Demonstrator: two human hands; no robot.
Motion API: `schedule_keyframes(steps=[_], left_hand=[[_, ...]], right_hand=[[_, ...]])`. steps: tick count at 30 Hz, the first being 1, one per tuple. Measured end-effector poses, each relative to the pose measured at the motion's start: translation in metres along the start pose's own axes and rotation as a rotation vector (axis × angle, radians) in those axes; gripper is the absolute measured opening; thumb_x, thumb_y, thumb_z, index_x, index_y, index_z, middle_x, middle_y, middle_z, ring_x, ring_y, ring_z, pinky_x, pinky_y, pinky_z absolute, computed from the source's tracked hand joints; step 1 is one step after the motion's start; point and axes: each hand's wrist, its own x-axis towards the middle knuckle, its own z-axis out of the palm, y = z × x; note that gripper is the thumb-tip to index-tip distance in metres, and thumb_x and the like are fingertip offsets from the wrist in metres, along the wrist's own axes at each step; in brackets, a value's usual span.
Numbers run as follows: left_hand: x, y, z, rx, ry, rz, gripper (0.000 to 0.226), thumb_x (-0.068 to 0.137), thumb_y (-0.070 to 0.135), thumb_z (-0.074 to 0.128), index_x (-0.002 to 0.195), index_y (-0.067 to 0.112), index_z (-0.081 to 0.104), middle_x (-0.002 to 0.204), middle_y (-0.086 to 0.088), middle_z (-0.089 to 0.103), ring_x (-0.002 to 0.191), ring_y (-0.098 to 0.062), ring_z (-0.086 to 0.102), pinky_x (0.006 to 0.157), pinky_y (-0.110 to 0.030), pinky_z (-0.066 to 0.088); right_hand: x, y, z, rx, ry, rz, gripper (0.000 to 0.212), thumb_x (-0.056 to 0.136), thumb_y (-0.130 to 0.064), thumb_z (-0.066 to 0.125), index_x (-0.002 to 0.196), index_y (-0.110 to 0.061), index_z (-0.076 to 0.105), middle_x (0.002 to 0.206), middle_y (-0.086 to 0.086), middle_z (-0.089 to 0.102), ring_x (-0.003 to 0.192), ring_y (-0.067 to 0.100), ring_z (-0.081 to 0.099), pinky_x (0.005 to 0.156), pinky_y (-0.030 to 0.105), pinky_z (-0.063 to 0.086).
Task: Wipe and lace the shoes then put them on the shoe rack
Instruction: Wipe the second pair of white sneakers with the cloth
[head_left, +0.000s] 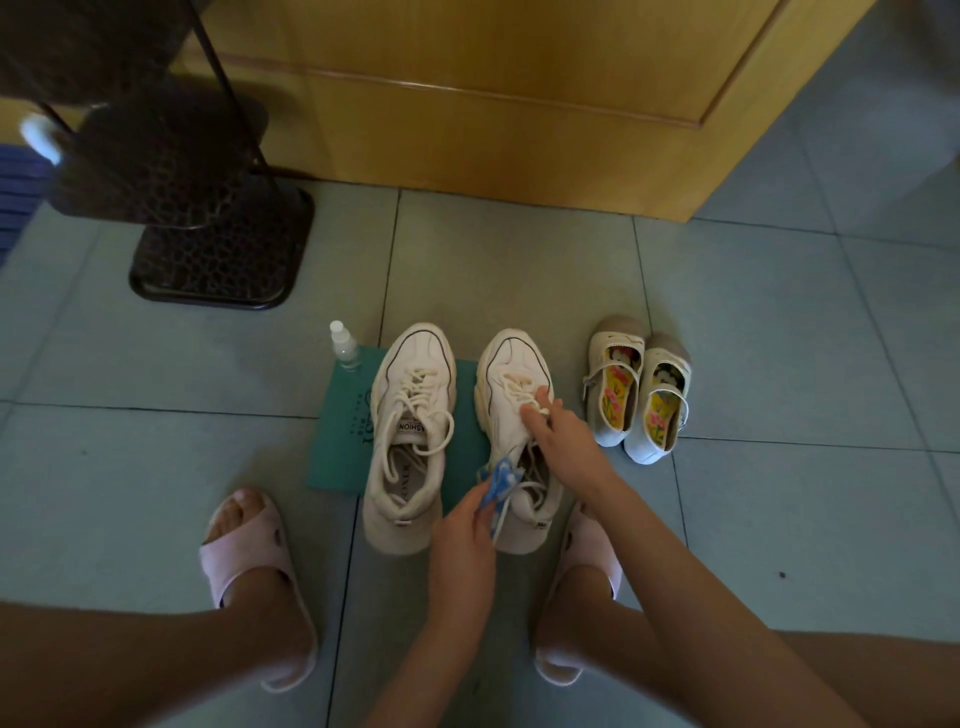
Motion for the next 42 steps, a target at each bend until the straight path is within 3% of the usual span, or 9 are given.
schedule_keyframes(steps=[5,18,22,24,27,30,35,38,42], left_hand=[[-0.019,-0.006,0.009,-0.076,0.073,-0.048,0.026,0.094,0.01,0.049,0.116,0.011,0.065,0.093,-0.001,0.069,0.078,-0.007,0.061,0.07,-0.022,0.046],[-0.058,-0.018,0.042,-0.096,0.039,-0.17,0.029,0.094,0.019,0.051,0.119,0.015,0.064,0.093,-0.02,0.069,0.09,-0.026,0.066,0.057,-0.013,0.034],[-0.072,-0.004,0.041,-0.101,-0.167,-0.074,0.03,0.096,0.016,0.047,0.118,0.034,0.058,0.098,0.007,0.068,0.091,-0.005,0.062,0.064,-0.003,0.04],[-0.071,-0.004,0.041,-0.106,-0.115,-0.091,0.031,0.095,0.013,0.047,0.12,0.027,0.059,0.101,0.004,0.068,0.09,-0.007,0.062,0.071,-0.009,0.045],[-0.059,-0.011,0.034,-0.228,-0.005,-0.228,0.02,0.091,0.005,0.052,0.094,0.011,0.071,0.083,-0.007,0.07,0.073,-0.008,0.061,0.066,-0.022,0.045],[-0.05,-0.014,0.019,-0.39,0.103,-0.373,0.027,0.091,0.003,0.052,0.068,0.014,0.063,0.067,-0.009,0.06,0.066,-0.016,0.051,0.056,-0.024,0.041],[-0.05,-0.009,0.013,-0.5,0.044,-0.442,0.024,0.092,0.007,0.052,0.073,0.01,0.066,0.074,-0.015,0.066,0.067,-0.021,0.06,0.06,-0.027,0.047],[-0.048,-0.001,0.005,-0.619,-0.032,-0.463,0.015,0.092,0.004,0.05,0.089,0.001,0.064,0.066,-0.009,0.067,0.05,-0.009,0.062,0.046,-0.018,0.05],[-0.052,0.009,-0.007,-0.674,-0.182,-0.505,0.017,0.093,0.004,0.047,0.087,0.007,0.063,0.059,-0.003,0.07,0.051,-0.011,0.066,0.049,-0.02,0.054]], right_hand=[[-0.005,-0.006,-0.002,-0.028,-0.027,0.023,0.058,0.101,-0.037,0.032,0.15,-0.01,0.015,0.155,0.02,0.016,0.141,0.033,0.023,0.108,0.036,0.026],[-0.013,-0.02,-0.006,-0.12,-0.075,0.059,0.057,0.103,-0.033,0.027,0.15,-0.007,0.007,0.154,0.026,0.011,0.139,0.037,0.024,0.108,0.038,0.027],[-0.018,-0.022,-0.009,-0.137,-0.1,0.05,0.054,0.103,-0.03,0.029,0.149,-0.007,0.013,0.154,0.023,0.012,0.139,0.038,0.021,0.11,0.04,0.024],[-0.018,-0.022,-0.012,-0.099,-0.129,0.057,0.062,0.101,-0.039,0.031,0.15,-0.01,0.007,0.156,0.02,0.01,0.141,0.036,0.02,0.11,0.038,0.023],[-0.021,-0.02,-0.019,0.032,-0.177,0.078,0.07,0.097,-0.051,0.029,0.151,-0.014,0.003,0.156,0.012,0.015,0.144,0.028,0.013,0.113,0.036,0.017],[-0.029,-0.016,-0.022,0.157,-0.124,0.047,0.066,0.098,-0.051,0.027,0.15,-0.014,0.012,0.157,0.004,0.013,0.146,0.021,0.004,0.116,0.035,0.009],[-0.071,-0.004,-0.009,0.386,0.154,0.051,0.044,0.098,-0.039,0.042,0.136,-0.019,0.046,0.136,-0.004,0.048,0.127,0.013,0.042,0.106,0.028,0.03],[-0.112,0.029,0.03,0.37,0.256,0.15,0.047,0.084,-0.067,0.046,0.11,-0.032,0.064,0.123,0.003,0.059,0.118,0.023,0.052,0.103,0.04,0.04],[-0.147,0.028,0.076,0.675,0.144,0.248,0.032,0.083,-0.025,0.068,0.113,-0.016,0.063,0.104,0.007,0.07,0.092,0.02,0.067,0.077,0.029,0.054]])
